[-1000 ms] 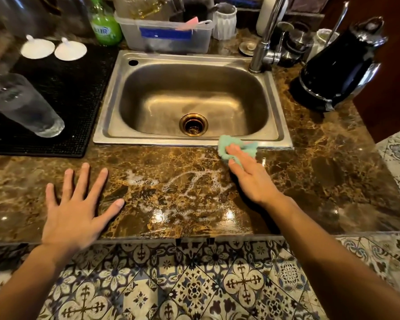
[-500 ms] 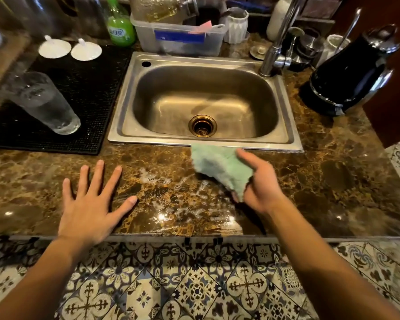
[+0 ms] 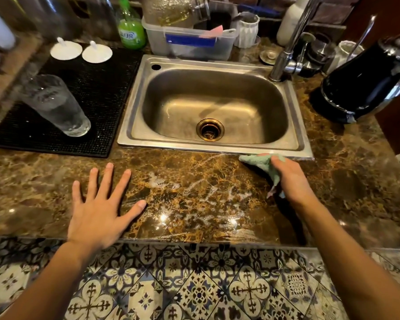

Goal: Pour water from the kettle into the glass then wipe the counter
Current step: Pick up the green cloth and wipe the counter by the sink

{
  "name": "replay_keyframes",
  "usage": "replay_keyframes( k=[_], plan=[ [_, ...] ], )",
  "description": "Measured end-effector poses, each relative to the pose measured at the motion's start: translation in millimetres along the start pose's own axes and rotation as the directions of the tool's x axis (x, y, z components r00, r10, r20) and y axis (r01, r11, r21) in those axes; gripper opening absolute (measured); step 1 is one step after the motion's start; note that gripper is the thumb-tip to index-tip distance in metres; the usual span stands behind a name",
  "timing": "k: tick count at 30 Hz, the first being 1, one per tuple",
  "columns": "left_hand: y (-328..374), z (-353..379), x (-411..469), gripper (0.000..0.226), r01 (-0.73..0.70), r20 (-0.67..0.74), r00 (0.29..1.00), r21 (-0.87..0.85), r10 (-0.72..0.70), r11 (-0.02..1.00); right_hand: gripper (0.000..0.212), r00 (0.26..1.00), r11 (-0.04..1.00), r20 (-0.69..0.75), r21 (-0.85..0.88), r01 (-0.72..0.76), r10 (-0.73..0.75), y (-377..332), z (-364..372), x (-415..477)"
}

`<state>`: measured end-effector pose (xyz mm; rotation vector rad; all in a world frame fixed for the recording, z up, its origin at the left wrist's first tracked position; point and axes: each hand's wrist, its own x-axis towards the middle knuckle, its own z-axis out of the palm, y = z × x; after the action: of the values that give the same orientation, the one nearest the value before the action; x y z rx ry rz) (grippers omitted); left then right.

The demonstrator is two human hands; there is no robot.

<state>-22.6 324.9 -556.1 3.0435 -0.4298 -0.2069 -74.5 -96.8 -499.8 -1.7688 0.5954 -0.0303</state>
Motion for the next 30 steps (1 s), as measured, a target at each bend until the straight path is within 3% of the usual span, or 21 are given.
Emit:
replay_keyframes(
  k=[5, 14, 19, 22, 26, 28, 30],
  plan=[
    [-1, 1, 1, 0.083, -0.007, -0.004, 1.0, 0.002, 0.007, 1.0, 0.032, 0.998, 0.991, -0.025, -0.123, 0.05, -0.053, -4, 18, 3],
    [1, 1, 1, 0.084, -0.005, -0.011, 1.0, -0.001, 0.005, 1.0, 0.037, 0.992, 0.986, 0.091, -0.129, 0.103, -0.091, -9, 49, 14],
    [1, 0, 1, 0.085, -0.004, -0.001, 1.0, -0.005, 0.004, 1.0, 0.038, 0.969, 0.969, 0.233, -0.205, 0.134, -0.085, -15, 71, 27],
    [1, -1, 1, 0.085, 0.002, -0.002, 1.0, -0.004, -0.002, 1.0, 0.051, 0.934, 0.96, 0.354, -0.239, 0.147, -0.054, -27, 97, 30],
    [1, 0, 1, 0.083, -0.001, -0.003, 1.0, -0.008, 0.001, 1.0, 0.037, 0.841, 0.938, 0.54, -0.265, 0.224, -0.048, -40, 143, 20],
    [0, 0, 2, 0.08, 0.001, 0.0, 1.0, -0.011, -0.001, 1.0, 0.038, 0.803, 0.965, 0.595, -0.2, 0.17, -0.018, -39, 161, 10],
    [-1, 0, 1, 0.076, 0.003, -0.005, 1.0, -0.014, -0.003, 1.0, 0.033, 0.768, 0.997, 0.638, 0.018, -0.08, 0.051, -39, 166, -3]
  ],
)
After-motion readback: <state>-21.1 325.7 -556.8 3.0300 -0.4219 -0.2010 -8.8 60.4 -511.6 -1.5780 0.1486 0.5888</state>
